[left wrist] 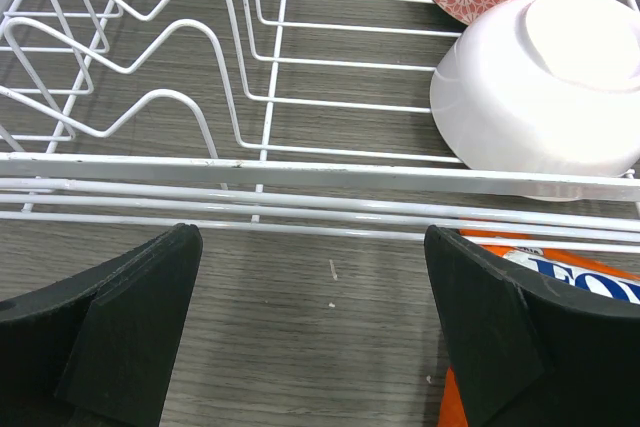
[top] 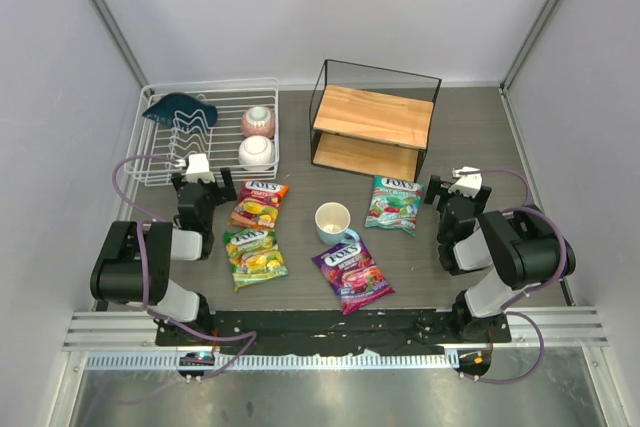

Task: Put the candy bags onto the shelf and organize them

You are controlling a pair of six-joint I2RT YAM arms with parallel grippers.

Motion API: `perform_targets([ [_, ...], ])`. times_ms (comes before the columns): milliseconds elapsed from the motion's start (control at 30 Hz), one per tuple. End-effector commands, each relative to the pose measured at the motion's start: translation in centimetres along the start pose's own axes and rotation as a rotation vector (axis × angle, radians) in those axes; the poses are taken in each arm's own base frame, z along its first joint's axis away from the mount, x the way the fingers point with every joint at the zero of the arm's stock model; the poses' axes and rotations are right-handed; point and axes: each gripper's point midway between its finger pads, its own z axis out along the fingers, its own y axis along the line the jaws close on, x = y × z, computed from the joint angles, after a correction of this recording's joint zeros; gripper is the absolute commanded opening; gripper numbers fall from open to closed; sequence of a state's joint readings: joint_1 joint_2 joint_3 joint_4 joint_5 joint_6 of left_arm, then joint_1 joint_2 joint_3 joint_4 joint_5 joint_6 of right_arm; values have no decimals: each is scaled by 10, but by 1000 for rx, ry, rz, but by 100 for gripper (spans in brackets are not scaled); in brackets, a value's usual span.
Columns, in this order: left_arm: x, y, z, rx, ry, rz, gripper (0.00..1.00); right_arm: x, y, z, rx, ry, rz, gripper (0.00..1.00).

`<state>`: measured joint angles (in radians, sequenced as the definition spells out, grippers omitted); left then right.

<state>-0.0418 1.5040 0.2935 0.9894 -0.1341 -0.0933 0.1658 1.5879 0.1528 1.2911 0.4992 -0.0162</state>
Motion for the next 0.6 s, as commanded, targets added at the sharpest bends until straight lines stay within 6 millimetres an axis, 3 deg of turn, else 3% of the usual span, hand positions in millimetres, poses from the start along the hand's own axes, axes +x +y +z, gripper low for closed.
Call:
perform_targets([
  [0,-17,-2,3,7,-55,-1,100,-31,0,5,13,-102,70,100],
  [400,-18,-2,3,7,-56,-2,100,-30,-4,8,38,-87,64,100],
  [567,-18,-1,4,6,-56,0,100,-38,-9,2,52,-115,101,100],
])
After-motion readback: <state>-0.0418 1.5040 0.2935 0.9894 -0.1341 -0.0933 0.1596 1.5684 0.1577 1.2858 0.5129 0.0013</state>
